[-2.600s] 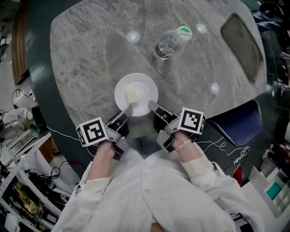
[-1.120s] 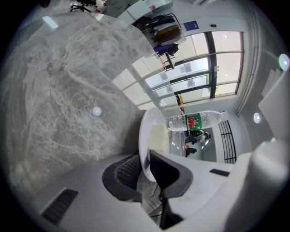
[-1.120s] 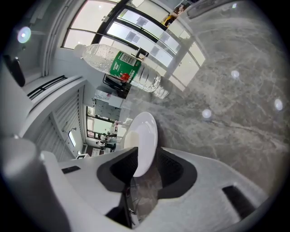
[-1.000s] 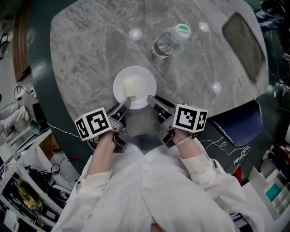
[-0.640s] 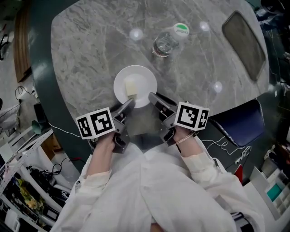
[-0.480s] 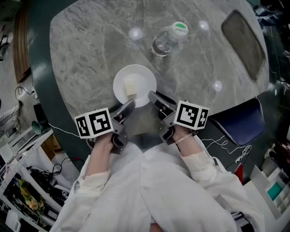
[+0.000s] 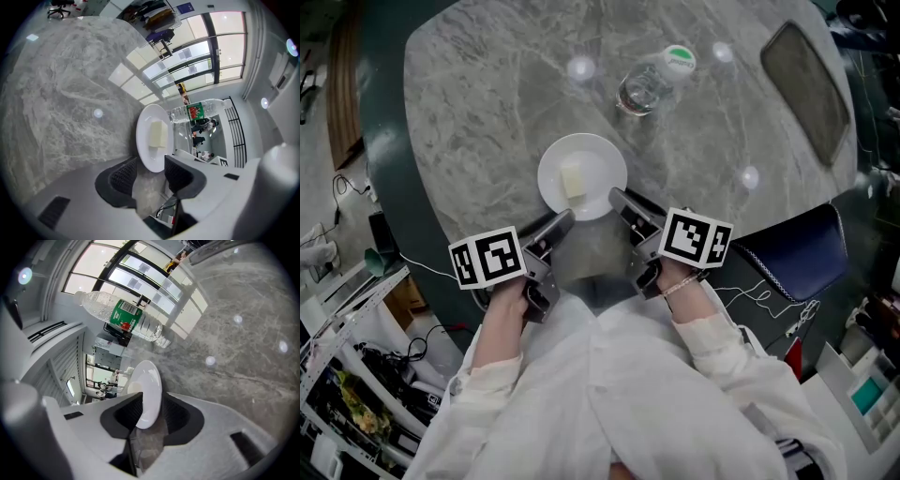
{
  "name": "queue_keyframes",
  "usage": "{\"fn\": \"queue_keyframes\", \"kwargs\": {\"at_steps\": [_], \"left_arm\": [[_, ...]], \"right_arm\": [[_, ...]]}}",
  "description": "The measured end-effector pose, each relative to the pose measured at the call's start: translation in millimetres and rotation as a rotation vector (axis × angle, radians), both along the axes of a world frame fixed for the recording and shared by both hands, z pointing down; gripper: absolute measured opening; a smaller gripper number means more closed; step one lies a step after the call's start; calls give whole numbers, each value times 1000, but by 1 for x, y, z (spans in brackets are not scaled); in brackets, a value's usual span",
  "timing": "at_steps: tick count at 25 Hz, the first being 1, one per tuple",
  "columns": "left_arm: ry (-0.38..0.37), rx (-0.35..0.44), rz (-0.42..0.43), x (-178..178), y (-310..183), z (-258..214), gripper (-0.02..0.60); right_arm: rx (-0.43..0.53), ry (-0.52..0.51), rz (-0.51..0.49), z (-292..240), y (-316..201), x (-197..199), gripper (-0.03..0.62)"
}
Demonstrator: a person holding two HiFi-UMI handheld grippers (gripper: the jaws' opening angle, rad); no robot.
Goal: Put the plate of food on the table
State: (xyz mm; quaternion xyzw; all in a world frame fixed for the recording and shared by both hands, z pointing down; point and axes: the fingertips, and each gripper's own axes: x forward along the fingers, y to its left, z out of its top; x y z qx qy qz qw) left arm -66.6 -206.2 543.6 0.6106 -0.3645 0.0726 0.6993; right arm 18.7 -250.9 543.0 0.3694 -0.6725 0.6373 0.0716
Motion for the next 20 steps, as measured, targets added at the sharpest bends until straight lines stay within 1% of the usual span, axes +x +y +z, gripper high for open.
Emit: {"fn": "queue_keyframes", "kwargs": {"at_steps": [7,12,16,20], "left_arm": [[5,33,8,-2,-3,-1,173],[6,57,-7,-7,-2,-10,173],[13,115,-4,-11,-5,-27,166],[18,186,6,-11,-8,-47,141]], "right_arm": [[20,38,38,0,0,7,100],[48,45,60,-12,2,12,101],[89,28,60,-31,3,13,100],[138,-5,24,-54,10,4,100]]}}
